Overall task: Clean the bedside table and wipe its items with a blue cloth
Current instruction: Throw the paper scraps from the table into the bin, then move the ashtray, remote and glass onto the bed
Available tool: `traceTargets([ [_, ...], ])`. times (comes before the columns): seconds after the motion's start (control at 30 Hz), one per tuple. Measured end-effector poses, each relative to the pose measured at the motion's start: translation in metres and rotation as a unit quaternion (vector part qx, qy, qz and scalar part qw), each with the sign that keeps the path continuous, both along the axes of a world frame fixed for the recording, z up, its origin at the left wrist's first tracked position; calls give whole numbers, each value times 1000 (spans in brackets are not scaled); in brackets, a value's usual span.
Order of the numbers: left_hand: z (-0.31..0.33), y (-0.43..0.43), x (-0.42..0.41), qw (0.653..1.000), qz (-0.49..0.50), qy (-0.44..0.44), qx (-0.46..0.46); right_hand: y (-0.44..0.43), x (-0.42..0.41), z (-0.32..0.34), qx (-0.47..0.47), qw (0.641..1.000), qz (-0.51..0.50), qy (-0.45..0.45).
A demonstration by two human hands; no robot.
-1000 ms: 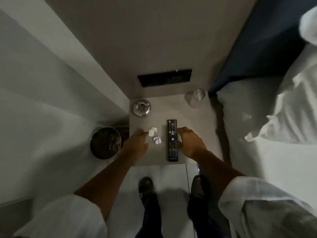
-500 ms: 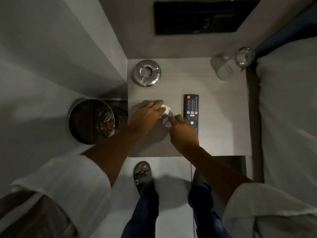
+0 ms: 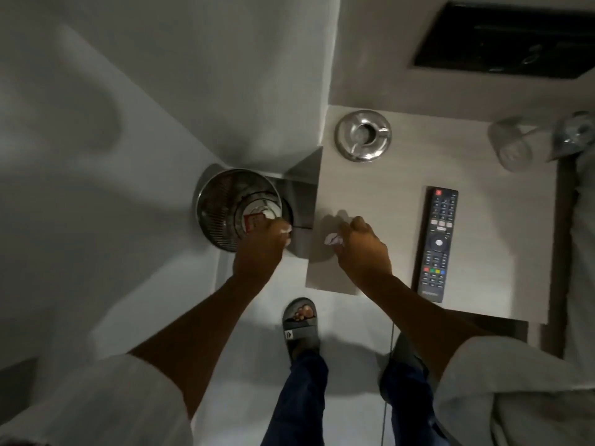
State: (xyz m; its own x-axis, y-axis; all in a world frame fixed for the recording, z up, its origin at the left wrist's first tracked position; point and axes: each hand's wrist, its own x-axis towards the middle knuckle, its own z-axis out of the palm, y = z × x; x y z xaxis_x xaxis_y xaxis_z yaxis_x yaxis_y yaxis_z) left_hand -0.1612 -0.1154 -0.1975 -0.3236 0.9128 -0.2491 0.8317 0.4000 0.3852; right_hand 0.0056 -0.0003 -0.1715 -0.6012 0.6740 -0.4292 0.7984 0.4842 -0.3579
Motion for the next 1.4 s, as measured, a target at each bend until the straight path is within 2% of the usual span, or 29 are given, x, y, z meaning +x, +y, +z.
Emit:
traceTargets([
  [0.1,-5,-34,-31,988,152,-31,2,-15,-37,-2,-30,999,27,26],
  [0.17,-4,-45,-45,977,205,-55,7,-24,-58,-3,-46,997,36,42],
  [0.37,-6,-47,-65,966,244,-83,6,-37,-106,-9,-77,995,36,57],
  [0.53,-6,-51,-64,969,244,-43,-23,-47,-119,-14,-106,992,20,60],
  [0.67,0,-48,-61,983,184,-2,8,-46,-108,-11,-100,994,6,48],
  [0.77,2,-32,-62,996,82,32,32,-37,-87,1,-70,994,-44,65],
  [0.87,-12,-6,-63,990,-53,128,20,-15,-57,17,6,992,-76,98],
  [0.9,-14,6,-61,984,-84,150,40,-5,-46,22,23,990,-93,104],
  [0.97,-9,40,-47,972,-120,143,140,16,-18,31,51,985,-133,95],
  [1.0,0,61,-36,967,-119,128,186,25,-3,34,65,983,-153,79],
  [1.07,22,106,-14,962,-126,105,217,39,26,35,81,978,-191,19],
  [1.13,32,152,4,959,-170,103,201,47,58,33,74,968,-232,-62],
  [1.2,34,190,10,967,-196,93,134,46,83,29,34,956,-269,-113],
  [1.3,27,231,17,977,-192,97,-3,37,110,21,-31,933,-338,-125],
  [1.4,4,248,23,978,-149,107,-96,26,126,11,-58,932,-340,-107],
])
